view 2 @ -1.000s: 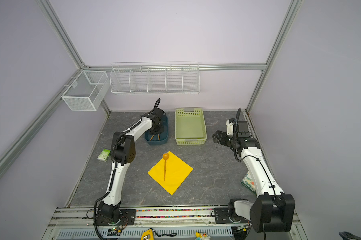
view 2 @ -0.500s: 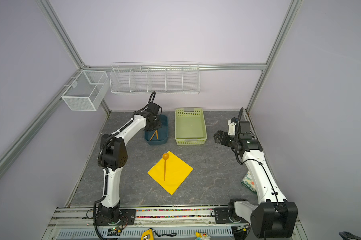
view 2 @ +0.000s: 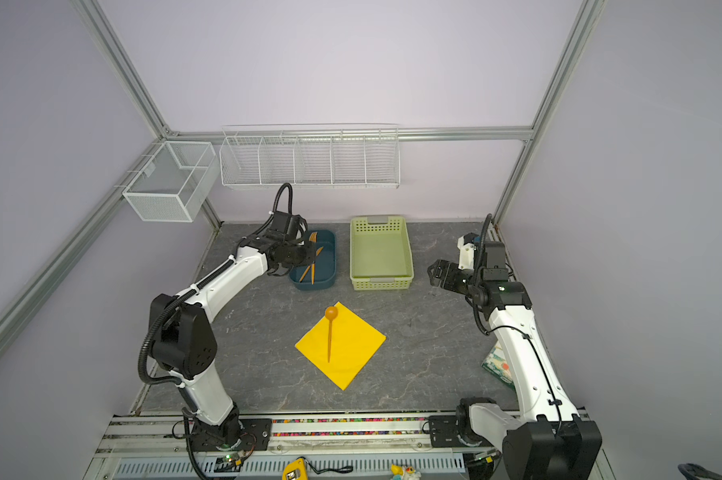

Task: Place the utensils on the paper napkin and roll it up
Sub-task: 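Lift the fork upright with the left gripper while the right gripper reaches toward it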

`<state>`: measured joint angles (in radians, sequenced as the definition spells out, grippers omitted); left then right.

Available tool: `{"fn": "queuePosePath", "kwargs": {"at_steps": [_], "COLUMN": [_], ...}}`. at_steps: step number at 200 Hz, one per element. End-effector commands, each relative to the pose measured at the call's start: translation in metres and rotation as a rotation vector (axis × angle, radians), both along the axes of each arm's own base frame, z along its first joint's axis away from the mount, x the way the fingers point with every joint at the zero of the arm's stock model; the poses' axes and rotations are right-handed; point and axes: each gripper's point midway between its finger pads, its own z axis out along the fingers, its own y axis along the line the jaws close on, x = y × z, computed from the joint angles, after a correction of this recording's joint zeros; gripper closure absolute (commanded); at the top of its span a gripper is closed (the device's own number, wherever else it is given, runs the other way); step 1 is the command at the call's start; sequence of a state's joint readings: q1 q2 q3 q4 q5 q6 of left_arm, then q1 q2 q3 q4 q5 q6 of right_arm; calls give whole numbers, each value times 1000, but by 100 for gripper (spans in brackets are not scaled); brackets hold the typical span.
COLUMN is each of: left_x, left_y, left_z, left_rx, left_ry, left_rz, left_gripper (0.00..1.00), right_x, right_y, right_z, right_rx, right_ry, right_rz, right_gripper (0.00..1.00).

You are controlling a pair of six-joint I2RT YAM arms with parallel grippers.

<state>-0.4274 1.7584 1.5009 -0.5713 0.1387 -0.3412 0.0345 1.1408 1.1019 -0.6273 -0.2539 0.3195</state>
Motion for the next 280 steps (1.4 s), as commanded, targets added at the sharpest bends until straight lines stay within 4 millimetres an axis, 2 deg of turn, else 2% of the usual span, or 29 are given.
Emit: {"fn": "queuePosePath", "kwargs": {"at_steps": [1, 34, 61, 104, 111, 122, 142, 178, 226, 280], "left_x": [-14, -50, -89, -151, -160, -174, -198, -226, -250, -262], "left_y": [-35, -59, -74, -85, -87, -91, -96, -99, -103, -109], "left_z": [57, 116, 167, 222, 226, 233, 244, 256, 263, 263], "left_rx": [-187, -348, -448, -588, -600, -623, -664, -707, -730, -712], "left_ry": [-157, -308, -519, -747, -771, -801, -843, -929, -943, -951], "left_rz": [-201, -401, -543, -738, -762, -808, -894, -962, -1021, -1051], "left_gripper": [100, 100, 100, 100, 100, 100, 100, 100, 100, 100], "right_x": [-3, -3, -9, -37, -41, -55, -76, -109, -135, -140], "right_y": [15, 35, 63, 103, 105, 121, 138, 166, 190, 203], "right_z": [26, 58, 93, 163, 174, 189, 213, 241, 247, 235], "right_rx": [68, 123, 184, 290, 304, 332, 357, 418, 435, 420], "right_ry": [-55, -187, -314, -532, -566, -607, -670, -719, -747, -731], "right_rz": [57, 139, 260, 450, 471, 540, 633, 793, 963, 1048], "right_gripper": [12, 10, 6, 1, 0, 2, 7, 12, 28, 50]}}
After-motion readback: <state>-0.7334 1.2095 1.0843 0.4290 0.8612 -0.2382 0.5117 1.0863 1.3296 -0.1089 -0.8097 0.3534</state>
